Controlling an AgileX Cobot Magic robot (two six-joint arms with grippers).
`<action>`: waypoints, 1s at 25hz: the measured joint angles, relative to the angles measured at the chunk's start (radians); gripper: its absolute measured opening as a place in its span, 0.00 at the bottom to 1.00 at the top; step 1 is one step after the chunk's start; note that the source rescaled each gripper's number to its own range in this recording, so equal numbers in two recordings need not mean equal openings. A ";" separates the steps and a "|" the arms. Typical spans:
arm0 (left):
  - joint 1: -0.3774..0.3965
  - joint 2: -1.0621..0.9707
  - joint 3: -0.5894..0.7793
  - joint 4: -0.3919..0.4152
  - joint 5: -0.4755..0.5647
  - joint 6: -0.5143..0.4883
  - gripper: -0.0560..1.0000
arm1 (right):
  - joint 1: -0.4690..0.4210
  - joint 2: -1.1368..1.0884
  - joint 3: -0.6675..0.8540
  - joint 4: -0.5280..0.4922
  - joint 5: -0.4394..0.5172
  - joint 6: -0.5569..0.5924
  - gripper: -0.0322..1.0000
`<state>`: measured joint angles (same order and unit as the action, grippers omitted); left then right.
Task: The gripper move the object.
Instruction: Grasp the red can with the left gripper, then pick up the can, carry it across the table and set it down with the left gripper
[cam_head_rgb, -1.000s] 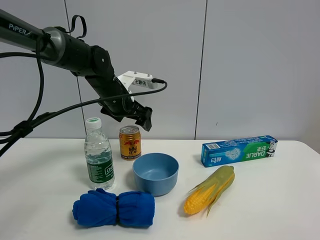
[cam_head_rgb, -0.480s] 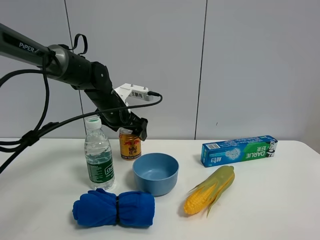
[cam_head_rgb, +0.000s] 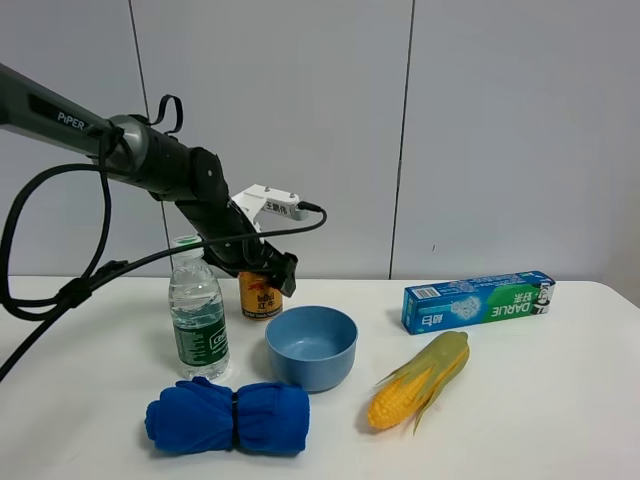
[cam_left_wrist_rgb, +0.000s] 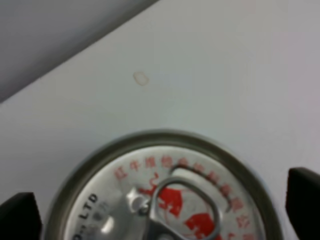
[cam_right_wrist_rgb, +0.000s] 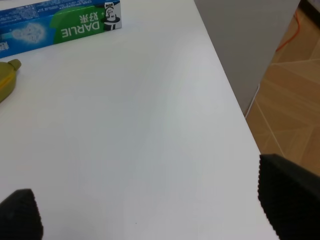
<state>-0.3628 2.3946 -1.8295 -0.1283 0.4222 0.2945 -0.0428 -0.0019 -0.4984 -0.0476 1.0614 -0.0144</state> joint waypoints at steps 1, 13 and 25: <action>0.000 0.004 0.000 0.000 -0.002 0.002 0.99 | 0.000 0.000 0.000 0.000 0.000 0.000 1.00; 0.000 0.015 0.000 -0.004 -0.031 0.010 0.06 | 0.000 0.000 0.000 0.000 0.000 0.000 1.00; -0.004 -0.001 0.000 -0.007 0.005 0.010 0.06 | 0.000 0.000 0.000 0.000 0.000 0.000 1.00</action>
<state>-0.3663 2.3933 -1.8295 -0.1354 0.4269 0.3041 -0.0428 -0.0019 -0.4984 -0.0476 1.0614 -0.0144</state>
